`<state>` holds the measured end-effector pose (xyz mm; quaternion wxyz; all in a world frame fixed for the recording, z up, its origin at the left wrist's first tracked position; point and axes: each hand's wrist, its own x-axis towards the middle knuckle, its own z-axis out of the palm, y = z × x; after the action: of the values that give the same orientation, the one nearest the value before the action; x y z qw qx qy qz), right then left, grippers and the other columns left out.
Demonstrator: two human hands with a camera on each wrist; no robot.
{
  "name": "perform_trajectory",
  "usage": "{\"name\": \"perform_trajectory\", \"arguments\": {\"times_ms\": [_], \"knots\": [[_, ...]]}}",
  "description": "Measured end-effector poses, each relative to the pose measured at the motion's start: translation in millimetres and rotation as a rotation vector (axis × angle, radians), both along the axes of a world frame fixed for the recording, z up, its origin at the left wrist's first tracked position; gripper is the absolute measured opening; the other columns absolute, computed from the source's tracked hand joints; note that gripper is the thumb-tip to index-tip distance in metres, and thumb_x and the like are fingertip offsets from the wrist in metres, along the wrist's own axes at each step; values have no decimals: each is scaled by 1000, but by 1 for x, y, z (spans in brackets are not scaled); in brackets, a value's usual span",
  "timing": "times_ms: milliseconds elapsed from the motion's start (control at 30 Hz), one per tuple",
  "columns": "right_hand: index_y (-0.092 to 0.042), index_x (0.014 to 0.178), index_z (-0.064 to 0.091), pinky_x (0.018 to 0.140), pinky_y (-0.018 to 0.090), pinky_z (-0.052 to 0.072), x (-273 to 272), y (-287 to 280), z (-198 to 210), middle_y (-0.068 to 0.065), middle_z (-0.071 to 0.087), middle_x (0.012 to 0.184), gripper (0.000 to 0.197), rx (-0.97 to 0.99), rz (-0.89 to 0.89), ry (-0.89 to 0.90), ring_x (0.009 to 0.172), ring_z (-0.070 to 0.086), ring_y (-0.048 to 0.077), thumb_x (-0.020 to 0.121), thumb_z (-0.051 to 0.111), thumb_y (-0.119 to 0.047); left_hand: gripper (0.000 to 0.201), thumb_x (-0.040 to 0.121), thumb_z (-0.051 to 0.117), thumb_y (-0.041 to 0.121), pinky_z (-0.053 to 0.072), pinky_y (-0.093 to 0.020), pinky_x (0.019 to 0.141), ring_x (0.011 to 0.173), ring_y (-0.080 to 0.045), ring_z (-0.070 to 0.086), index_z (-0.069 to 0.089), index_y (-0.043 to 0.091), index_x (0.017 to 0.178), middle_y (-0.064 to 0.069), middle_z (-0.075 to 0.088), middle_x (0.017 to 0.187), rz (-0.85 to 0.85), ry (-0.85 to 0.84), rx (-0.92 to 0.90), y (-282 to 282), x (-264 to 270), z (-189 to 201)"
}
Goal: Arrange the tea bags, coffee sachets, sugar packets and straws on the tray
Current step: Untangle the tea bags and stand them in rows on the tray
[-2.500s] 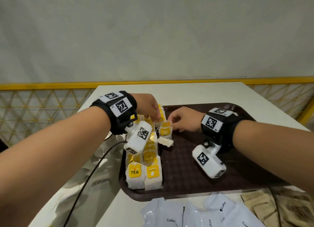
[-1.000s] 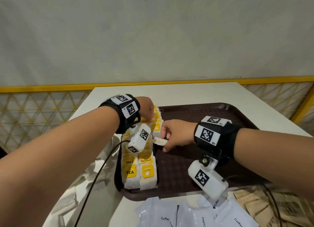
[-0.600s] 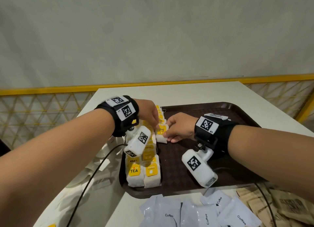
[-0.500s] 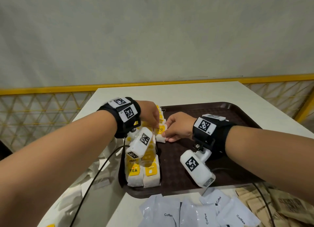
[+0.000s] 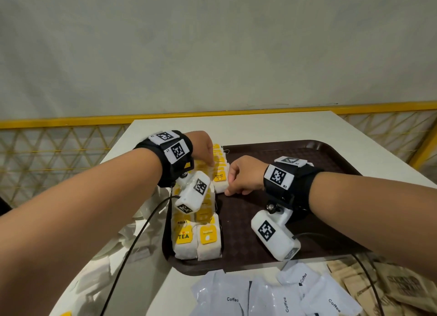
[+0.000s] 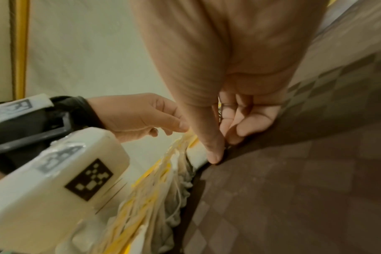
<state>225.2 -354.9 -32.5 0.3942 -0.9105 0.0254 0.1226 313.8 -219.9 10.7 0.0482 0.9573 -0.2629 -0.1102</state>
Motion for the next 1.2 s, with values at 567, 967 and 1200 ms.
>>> {"name": "perform_trajectory", "arguments": {"times_ms": [567, 967, 1200], "knots": [[-6, 110, 71, 96, 36, 52, 10, 9, -1, 7, 68, 113, 32, 128, -256, -145, 104, 64, 21, 79, 65, 3, 22, 83, 72, 23, 42, -25, 76, 87, -12, 57, 73, 8, 99, -1, 68, 96, 66, 28, -87, 13, 1, 2], [-7, 114, 69, 100, 32, 47, 10, 7, 0, 9, 66, 119, 35, 84, -232, -168, 111, 60, 21, 84, 58, 5, 30, 85, 69, 28, 45, -28, 81, 91, -17, 59, 72, 5, 103, -8, 69, 109, 22, 13, 7, -7, -2, -11], [-7, 116, 68, 102, 34, 47, 9, 7, 0, 9, 65, 122, 35, 96, -213, -166, 112, 60, 21, 84, 60, 4, 35, 90, 62, 31, 47, -31, 91, 108, -23, 60, 68, 5, 111, -9, 66, 116, 37, -9, 97, -9, 0, -11]]}}
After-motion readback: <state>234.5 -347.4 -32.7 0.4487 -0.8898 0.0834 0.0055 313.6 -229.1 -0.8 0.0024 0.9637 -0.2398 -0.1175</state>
